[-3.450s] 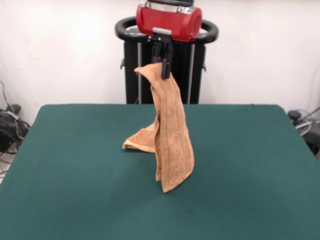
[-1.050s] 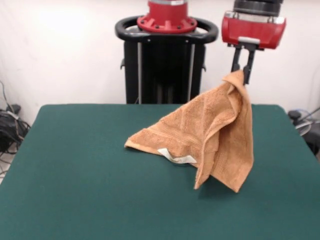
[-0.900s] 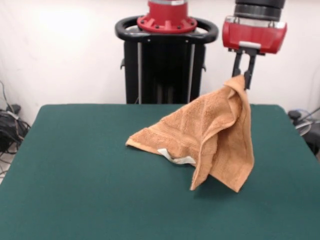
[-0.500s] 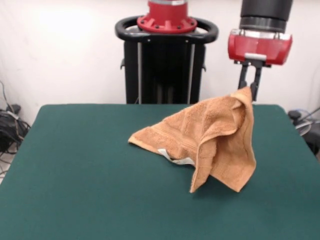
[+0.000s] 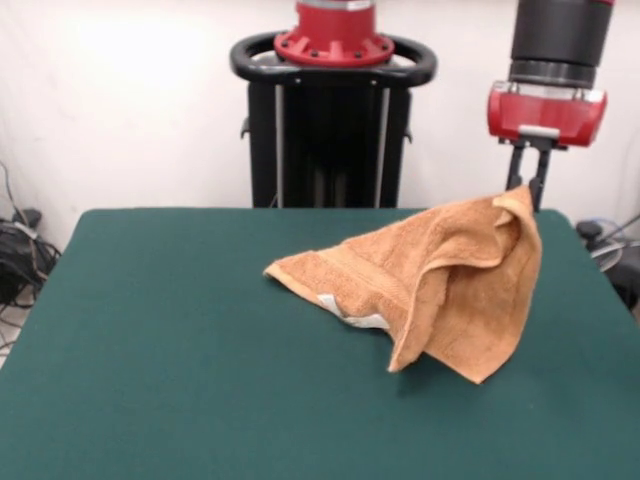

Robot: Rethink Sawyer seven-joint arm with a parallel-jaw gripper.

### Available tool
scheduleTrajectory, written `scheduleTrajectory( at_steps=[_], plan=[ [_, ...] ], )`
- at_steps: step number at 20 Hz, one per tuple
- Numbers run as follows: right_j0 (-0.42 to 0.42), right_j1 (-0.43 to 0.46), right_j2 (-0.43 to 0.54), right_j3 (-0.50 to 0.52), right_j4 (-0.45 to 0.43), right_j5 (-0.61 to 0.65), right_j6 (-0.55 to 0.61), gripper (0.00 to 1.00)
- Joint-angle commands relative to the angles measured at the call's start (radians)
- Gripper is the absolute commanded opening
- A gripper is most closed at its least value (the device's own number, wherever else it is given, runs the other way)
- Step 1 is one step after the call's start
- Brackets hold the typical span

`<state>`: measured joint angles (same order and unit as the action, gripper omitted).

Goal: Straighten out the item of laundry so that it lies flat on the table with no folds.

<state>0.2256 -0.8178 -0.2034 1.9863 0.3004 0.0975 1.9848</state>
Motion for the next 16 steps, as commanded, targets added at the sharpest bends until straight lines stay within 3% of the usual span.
scheduleTrajectory(
  at_steps=[1, 9, 14, 15, 16],
  plan=[
    [0.051, 0.001, 0.002, 0.153, 0.090, -0.066, 0.343, 0.00],
    [0.151, -0.060, 0.001, 0.251, 0.119, -0.099, 0.349, 0.00],
    [0.162, -0.070, 0.041, 0.286, 0.104, -0.150, 0.336, 0.00],
    [0.152, -0.072, 0.059, 0.295, 0.101, -0.171, 0.331, 1.00],
    [0.128, -0.078, 0.085, 0.304, 0.087, -0.188, 0.335, 1.00]
  ],
)
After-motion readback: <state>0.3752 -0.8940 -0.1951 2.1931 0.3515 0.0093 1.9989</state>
